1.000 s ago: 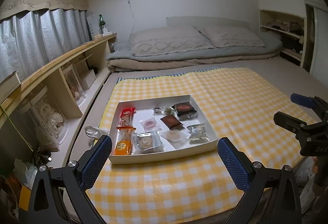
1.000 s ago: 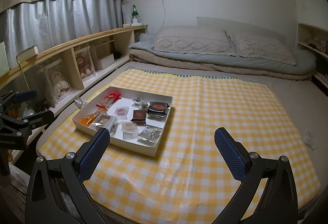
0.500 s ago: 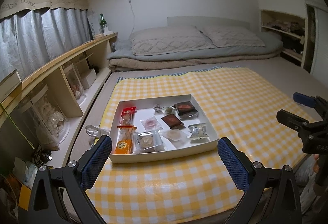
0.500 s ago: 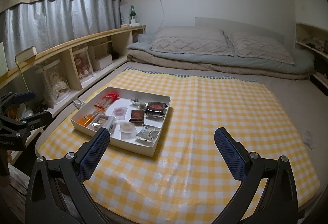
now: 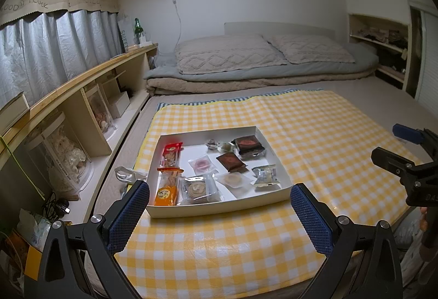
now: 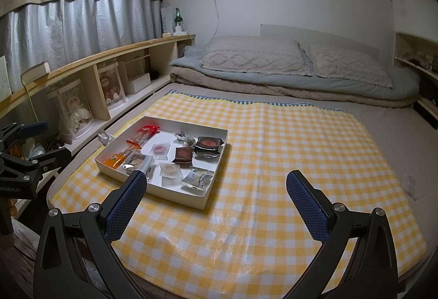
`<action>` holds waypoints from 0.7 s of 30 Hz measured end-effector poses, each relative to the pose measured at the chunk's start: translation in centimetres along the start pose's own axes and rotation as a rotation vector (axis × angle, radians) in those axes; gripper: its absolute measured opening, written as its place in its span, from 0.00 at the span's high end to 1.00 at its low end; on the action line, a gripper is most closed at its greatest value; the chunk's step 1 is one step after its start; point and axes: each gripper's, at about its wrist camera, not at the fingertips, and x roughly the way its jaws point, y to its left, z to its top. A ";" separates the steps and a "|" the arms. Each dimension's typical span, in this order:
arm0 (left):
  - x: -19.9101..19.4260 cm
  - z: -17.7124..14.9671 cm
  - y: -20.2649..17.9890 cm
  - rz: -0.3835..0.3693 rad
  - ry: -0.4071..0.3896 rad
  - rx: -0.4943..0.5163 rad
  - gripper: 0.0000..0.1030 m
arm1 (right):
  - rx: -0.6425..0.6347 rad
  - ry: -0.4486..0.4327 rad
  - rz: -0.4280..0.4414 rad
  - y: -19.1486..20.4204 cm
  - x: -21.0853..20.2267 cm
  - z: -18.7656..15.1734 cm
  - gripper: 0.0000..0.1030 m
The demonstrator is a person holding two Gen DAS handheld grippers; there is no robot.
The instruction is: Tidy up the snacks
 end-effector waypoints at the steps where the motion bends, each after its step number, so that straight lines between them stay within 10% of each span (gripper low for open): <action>1: 0.1 0.0 0.0 -0.001 0.000 0.001 0.00 | 0.000 0.001 0.000 0.0 0.0 0.0 0.00; 21: 0.0 0.0 -0.4 0.003 0.003 -0.004 0.00 | -0.006 0.006 0.008 -0.1 -0.1 0.1 0.00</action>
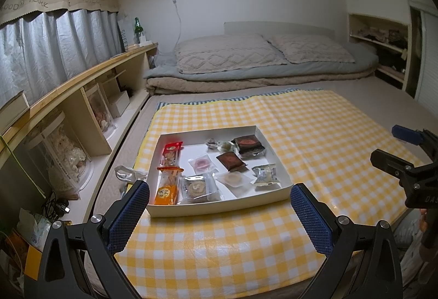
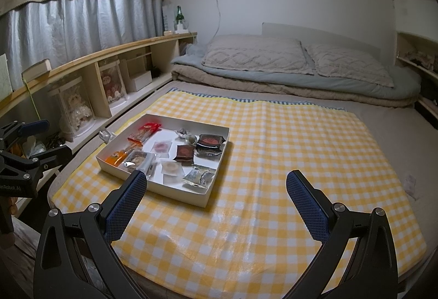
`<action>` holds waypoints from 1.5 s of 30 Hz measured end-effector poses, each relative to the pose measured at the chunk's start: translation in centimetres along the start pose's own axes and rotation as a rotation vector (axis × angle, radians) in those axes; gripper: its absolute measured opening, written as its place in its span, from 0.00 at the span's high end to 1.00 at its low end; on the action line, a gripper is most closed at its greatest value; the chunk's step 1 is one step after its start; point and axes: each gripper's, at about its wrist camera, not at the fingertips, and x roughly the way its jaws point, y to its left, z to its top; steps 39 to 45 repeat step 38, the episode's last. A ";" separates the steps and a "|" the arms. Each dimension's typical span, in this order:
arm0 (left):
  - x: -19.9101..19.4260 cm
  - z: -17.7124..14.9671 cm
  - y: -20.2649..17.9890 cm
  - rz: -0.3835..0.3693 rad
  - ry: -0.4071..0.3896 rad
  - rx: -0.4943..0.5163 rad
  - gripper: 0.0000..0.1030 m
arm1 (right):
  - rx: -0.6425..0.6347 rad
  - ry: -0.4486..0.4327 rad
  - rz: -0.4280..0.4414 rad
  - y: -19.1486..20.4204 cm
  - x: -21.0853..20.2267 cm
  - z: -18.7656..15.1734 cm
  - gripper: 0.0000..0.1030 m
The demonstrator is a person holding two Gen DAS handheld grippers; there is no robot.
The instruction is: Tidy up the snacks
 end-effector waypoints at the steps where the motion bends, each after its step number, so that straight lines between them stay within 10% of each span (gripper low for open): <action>1: 0.0 0.0 0.0 -0.001 0.000 0.000 0.00 | -0.001 0.000 0.000 0.0 0.0 0.0 0.00; 45: -0.9 -0.2 -2.0 0.014 -0.006 -0.045 0.00 | -0.006 0.017 0.015 -0.5 0.2 -0.2 0.00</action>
